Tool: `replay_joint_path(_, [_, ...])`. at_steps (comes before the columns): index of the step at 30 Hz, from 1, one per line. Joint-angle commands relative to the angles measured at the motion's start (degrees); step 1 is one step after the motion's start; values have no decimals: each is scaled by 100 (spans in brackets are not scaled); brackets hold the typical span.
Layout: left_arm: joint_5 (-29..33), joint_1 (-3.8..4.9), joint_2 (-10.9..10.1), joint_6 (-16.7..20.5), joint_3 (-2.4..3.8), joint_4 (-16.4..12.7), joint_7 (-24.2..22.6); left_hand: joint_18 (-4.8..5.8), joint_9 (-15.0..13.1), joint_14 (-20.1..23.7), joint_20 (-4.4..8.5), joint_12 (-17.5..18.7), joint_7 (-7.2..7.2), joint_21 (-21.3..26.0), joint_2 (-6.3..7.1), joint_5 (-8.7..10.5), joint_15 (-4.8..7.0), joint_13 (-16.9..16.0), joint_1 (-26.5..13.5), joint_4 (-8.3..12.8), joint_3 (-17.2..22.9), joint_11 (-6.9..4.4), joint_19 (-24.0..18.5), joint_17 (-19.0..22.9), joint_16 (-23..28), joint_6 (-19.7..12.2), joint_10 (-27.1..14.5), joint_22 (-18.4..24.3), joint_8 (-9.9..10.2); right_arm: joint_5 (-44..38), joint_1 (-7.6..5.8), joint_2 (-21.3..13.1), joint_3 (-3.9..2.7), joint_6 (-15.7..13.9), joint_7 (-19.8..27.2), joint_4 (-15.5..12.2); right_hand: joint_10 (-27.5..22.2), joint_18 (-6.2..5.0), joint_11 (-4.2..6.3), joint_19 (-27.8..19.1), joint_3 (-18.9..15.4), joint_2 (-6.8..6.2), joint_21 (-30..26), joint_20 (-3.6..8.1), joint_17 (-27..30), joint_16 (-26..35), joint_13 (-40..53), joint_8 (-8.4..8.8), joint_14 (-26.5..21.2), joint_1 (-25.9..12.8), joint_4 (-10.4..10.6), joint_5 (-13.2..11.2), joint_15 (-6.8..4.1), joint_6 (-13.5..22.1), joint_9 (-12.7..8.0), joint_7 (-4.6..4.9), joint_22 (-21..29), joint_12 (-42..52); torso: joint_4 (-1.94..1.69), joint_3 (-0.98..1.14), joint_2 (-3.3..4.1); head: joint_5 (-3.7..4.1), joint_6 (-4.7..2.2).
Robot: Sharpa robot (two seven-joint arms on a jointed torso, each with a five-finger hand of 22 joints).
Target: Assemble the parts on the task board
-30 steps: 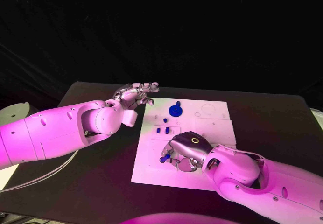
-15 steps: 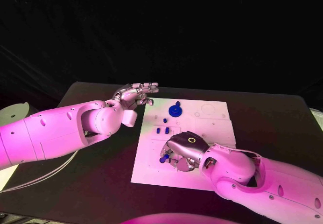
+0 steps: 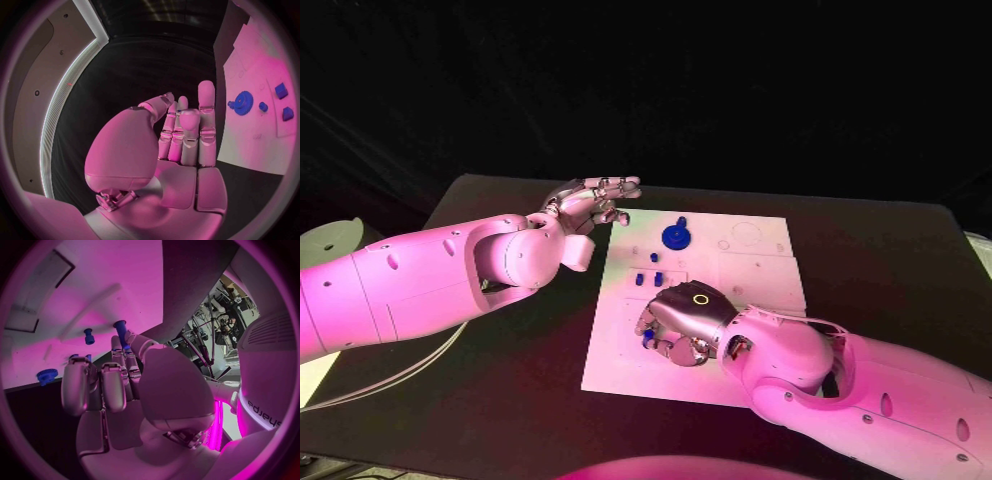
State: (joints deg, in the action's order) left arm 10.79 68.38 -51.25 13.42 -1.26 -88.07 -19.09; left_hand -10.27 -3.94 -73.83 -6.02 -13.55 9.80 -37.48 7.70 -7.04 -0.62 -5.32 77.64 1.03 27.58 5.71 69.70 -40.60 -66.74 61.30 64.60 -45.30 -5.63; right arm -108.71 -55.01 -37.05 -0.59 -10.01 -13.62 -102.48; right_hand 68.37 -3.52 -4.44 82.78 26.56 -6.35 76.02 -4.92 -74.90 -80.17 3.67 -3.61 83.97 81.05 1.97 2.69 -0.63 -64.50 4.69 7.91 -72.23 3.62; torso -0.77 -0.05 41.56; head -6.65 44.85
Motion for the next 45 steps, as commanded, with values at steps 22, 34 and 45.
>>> replay_joint_path(22, [-23, 3, -3, -113, 3, -2, -7, -19, -1, 54, -31, -34, 11, 27, -71, 18, -5, -10, -3, 30, -15, -15, 9, 13, 28, -47, -39, 6, -37, 79, 33, -201, 40, -962, 87, -64, -1481, -142, -282, -138, -1828, -308, -281, -240, 169, 133, 0, -1, 283, 175, 659, 24, 243, 1149, -90, 19, 323, 28, 6, 13, 1, 24, -36])
replay_joint_path(34, [-23, 2, -25, -114, -2, -41, 1, -19, -2, 62, -31, -65, 10, 34, -80, 19, -4, -13, -1, 44, -21, -16, 11, 34, 29, -47, -50, 11, -48, 2424, -385, -1773, -100, -1233, 59, -829, 264, -89, 11, -1, -2077, -114, -70, -69, -12, -18, 259, -193, 344, 37, 1039, 120, 33, 570, -18, 92, 75, 778, 57, -21, -32, 376, -162])
replay_joint_path(45, [-23, 3, -65, -103, -71, -153, -11, -20, -3, 64, -31, -71, 8, 35, -83, 19, -3, -14, 2, 49, -21, -17, 12, 38, 29, -46, -52, 12, -51, 2912, -481, -3150, 5, -1129, -1173, -1353, 1579, 63, 407, 279, -2826, -15, 488, 278, -557, -432, 4444, -434, 455, -576, 1402, 860, -317, 223, 94, -262, -590, 4750, 197, -64, -74, 772, -236])
